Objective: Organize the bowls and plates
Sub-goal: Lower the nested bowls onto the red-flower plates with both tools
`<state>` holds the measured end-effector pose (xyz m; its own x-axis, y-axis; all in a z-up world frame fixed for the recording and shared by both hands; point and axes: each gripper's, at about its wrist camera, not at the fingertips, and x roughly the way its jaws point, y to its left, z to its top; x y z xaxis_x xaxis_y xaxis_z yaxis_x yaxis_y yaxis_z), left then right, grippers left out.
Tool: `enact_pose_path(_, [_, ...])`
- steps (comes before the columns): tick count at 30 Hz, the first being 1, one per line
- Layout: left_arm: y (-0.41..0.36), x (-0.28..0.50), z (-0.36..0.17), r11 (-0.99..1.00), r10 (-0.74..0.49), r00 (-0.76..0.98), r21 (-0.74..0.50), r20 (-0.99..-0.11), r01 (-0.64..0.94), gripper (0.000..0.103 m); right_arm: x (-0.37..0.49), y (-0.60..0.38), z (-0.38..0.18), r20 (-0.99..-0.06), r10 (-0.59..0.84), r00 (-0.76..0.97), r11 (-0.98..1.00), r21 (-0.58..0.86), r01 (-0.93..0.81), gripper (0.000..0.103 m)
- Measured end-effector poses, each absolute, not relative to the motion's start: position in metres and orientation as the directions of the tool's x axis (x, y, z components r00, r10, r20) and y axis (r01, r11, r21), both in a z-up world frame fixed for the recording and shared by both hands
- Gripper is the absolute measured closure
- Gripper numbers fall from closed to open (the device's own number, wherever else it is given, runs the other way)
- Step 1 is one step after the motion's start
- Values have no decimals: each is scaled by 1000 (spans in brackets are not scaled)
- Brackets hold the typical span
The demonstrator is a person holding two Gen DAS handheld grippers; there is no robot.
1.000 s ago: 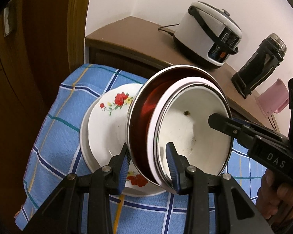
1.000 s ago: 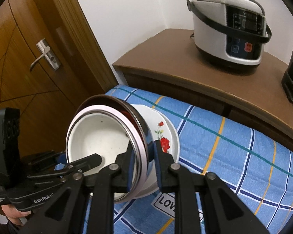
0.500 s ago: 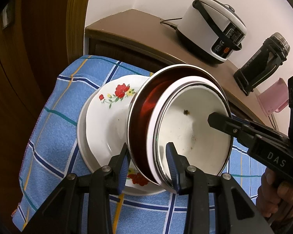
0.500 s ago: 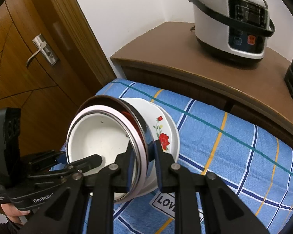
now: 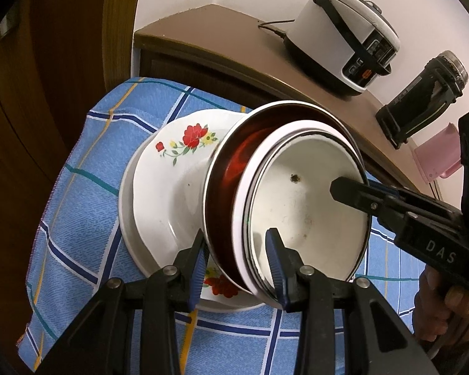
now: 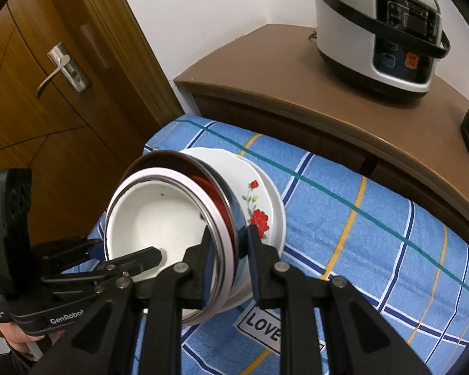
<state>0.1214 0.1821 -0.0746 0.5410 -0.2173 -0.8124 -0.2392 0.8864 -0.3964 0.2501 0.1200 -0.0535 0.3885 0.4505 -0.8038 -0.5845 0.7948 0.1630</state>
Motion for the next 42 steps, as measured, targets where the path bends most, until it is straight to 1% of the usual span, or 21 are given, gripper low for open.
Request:
enact_pose_path(9, [190,130,-76,876,-257,523,-424,-813,-229,64,257,129,-52,-818,434,377,789,143,-598,81])
enact_pose_path(20, [208,141,-82,829,-374,488,-520,-789,-207,64,273,135,-51,-826,456,331,779,191,-597,76])
enact_pose_path(24, [209,140,-85,808,-407,479,-551,-778,-210,60,279,143,-50,-837,438,329,780,172,-601,75])
enact_pose_path(31, [206,130,-87,798,-421,487,-568,-765,-203,58,282,159,-52,-856,410,314,767,138,-627,74])
enact_pose_path(34, [207,130,-85,811,-390,500,-545,-773,-210,57,286,164,-53,-861,409,302,763,141,-631,74])
enact_pose_path(38, [216,134,-84,783,-413,520,-583,-748,-216,56,300,163,-66,-873,416,255,769,188,-610,74])
enact_pose_path(42, [216,137,-81,793,-398,525,-570,-752,-215,54,304,161,-79,-876,437,203,764,243,-597,74])
